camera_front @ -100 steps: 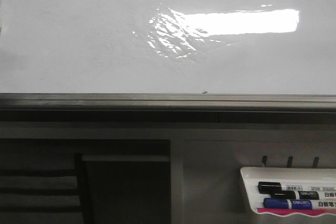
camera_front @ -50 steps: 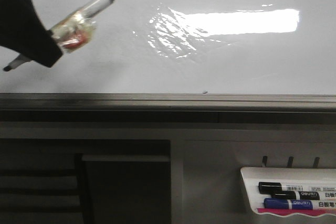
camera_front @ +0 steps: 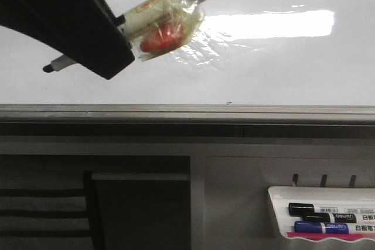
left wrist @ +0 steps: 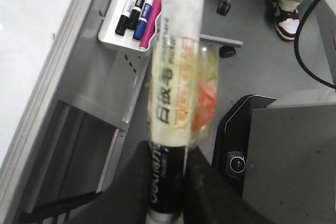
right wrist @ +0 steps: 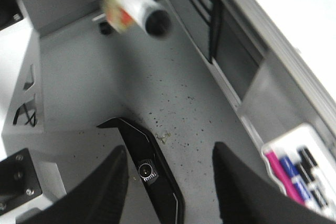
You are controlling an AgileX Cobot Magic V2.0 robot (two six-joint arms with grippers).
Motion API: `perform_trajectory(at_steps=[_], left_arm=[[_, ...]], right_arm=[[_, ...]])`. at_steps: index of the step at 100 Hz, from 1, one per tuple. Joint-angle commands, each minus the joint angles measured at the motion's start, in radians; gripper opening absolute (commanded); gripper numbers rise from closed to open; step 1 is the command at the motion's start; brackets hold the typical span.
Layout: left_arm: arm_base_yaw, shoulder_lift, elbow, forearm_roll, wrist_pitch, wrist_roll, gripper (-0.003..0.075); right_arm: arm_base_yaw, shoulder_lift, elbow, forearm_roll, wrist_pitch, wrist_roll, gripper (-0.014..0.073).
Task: Write number 7 on whiteboard
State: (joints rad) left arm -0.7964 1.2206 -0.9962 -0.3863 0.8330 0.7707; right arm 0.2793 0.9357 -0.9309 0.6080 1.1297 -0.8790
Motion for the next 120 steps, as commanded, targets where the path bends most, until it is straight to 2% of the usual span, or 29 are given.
perform_trajectory(at_steps=[1, 15, 31, 52, 66, 92, 105, 120], left_arm=[[-0.022, -0.021, -0.036, -0.036, -0.038, 0.016, -0.002], [-0.041, -0.021, -0.036, -0.036, -0.043, 0.026, -0.002], [-0.042, -0.021, -0.036, -0.039, -0.05, 0.072, -0.002], [-0.042, -0.021, -0.036, -0.039, -0.073, 0.136, -0.002], [-0.042, -0.021, -0.036, -0.039, -0.097, 0.15, -0.002], [-0.042, -0.021, -0.036, -0.039, -0.108, 0.161, -0.002], [-0.042, -0.021, -0.036, -0.039, -0.11, 0.161, -0.002], [-0.042, -0.021, -0.036, -0.039, -0.11, 0.161, -0.002]], right_arm=[[0.044, 0.034, -0.046, 0.085, -0.028, -0.117, 0.0311], [0.091, 0.09, -0.047, 0.18, -0.078, -0.243, 0.0311], [0.108, 0.145, -0.055, 0.22, -0.146, -0.327, 0.0311], [0.108, 0.194, -0.055, 0.321, -0.148, -0.455, 0.0311], [0.108, 0.206, -0.055, 0.344, -0.15, -0.487, 0.0311], [0.109, 0.237, -0.067, 0.353, -0.173, -0.49, 0.0311], [0.147, 0.254, -0.106, 0.33, -0.174, -0.471, 0.0311], [0.209, 0.259, -0.132, 0.17, -0.207, -0.353, 0.0311]])
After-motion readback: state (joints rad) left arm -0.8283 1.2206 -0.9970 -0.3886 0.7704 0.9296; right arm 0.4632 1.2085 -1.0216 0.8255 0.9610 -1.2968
